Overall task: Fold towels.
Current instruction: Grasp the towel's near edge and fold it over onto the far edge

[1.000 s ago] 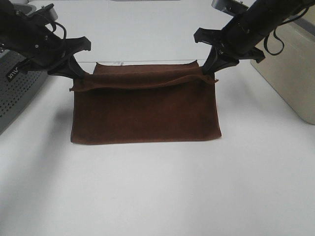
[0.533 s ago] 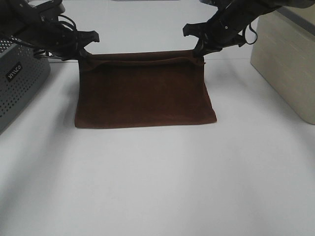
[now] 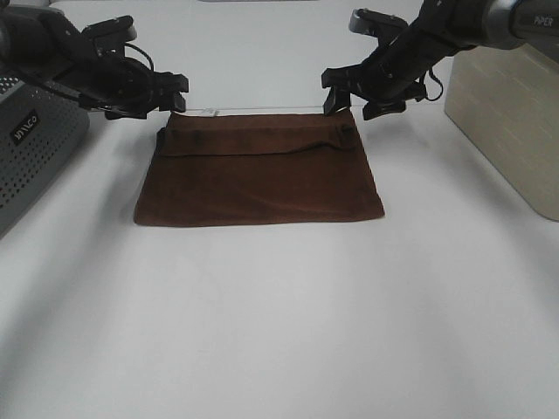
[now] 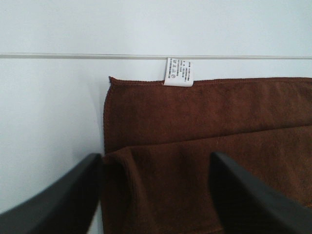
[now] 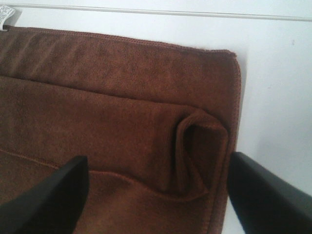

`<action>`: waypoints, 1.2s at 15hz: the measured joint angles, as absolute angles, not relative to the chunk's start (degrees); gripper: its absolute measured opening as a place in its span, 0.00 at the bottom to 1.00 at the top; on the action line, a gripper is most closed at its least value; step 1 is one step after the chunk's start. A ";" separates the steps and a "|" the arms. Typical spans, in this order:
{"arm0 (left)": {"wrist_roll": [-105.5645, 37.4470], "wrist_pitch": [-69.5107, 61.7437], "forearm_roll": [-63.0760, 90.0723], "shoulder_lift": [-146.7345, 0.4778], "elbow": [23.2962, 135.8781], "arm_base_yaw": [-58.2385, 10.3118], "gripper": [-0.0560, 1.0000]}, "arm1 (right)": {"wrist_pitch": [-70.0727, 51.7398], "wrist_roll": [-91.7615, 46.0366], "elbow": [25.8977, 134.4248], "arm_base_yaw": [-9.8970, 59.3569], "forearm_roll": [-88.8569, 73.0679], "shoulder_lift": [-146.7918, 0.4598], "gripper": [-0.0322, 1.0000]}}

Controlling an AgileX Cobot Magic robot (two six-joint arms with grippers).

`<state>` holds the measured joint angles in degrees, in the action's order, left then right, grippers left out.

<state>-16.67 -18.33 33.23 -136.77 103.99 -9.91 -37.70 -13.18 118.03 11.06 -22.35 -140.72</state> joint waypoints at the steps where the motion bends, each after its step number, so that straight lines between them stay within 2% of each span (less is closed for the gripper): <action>1: -17.13 -20.17 33.12 -136.13 103.99 -9.91 0.80 | -39.30 -13.12 118.03 11.06 -22.29 -140.43 0.79; 3: -17.30 -25.27 31.80 -135.10 103.99 -9.85 0.88 | -44.81 -13.12 118.03 11.06 -22.23 -138.71 0.83; 7: -13.81 -35.18 30.25 -134.87 103.99 -9.74 0.88 | -53.63 -11.29 118.03 11.06 -22.17 -136.54 0.84; 10: -5.33 -42.80 27.44 -132.87 102.96 -9.74 0.88 | -62.28 -8.54 118.03 11.06 -22.00 -135.39 0.84; 14: -2.41 -43.32 26.13 -124.22 88.24 -9.74 0.88 | -68.98 -7.22 114.48 11.06 -21.94 -133.96 0.84; 18: -0.92 -41.77 25.84 -121.30 78.61 -9.74 0.87 | -64.86 -8.82 99.87 11.06 -22.35 -128.92 0.84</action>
